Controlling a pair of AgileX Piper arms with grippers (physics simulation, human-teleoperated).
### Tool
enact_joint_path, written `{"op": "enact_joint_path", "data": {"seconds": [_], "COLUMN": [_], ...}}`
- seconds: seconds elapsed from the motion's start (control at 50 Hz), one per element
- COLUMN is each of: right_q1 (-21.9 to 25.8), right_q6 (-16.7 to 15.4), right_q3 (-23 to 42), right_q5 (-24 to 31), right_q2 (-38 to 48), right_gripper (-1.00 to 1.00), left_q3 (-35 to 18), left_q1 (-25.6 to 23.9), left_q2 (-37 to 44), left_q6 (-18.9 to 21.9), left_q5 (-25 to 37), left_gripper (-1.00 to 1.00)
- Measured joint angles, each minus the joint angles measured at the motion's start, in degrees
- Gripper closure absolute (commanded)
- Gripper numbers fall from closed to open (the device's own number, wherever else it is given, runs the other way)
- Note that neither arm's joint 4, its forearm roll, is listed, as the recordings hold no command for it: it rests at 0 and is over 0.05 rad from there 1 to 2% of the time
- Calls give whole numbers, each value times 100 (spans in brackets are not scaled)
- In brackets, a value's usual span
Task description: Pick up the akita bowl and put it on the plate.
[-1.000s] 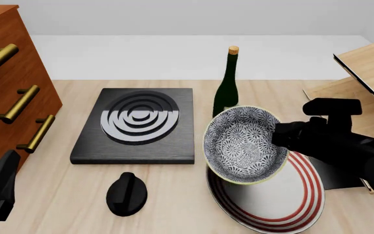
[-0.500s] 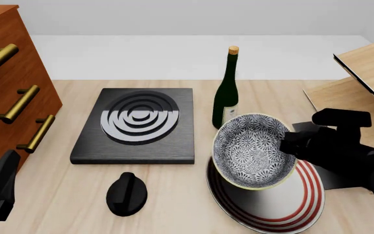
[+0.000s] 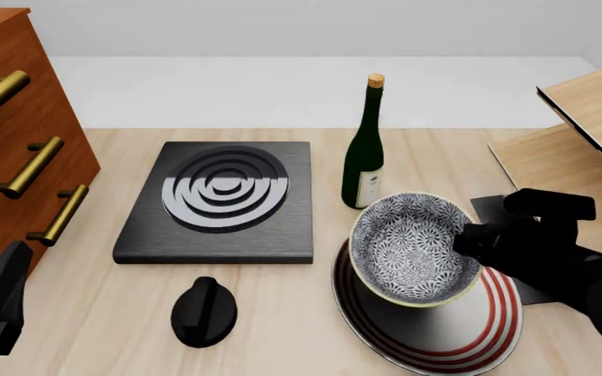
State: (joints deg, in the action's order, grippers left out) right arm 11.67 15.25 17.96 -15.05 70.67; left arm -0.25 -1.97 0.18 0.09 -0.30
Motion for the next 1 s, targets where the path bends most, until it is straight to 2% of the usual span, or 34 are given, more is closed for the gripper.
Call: {"op": "enact_joint_path", "data": {"seconds": [0.16,0.18,0.28,0.4,1.0], "right_q1": [-66,-70,-58,-46,-71], "right_q6": [-11,-11,33,3,-719], "right_q3": [-52,-56,-83,-32,975], "right_q5": [-137,-145,-79,264,2788], "right_q2": [99,104,40,-344,-3078], "right_gripper": [100,-100,-100,-100,-100], "left_q3": [0,0,-1,0,4], "left_q1": [0,0,0,1,3], "left_q2": [1,2,4,8,27], "left_q6": [1,1,1,1,-6], "left_q5": [-3,-3,-5,-6,-1], "left_gripper": [-100,-100,-100,-100,-100]}}
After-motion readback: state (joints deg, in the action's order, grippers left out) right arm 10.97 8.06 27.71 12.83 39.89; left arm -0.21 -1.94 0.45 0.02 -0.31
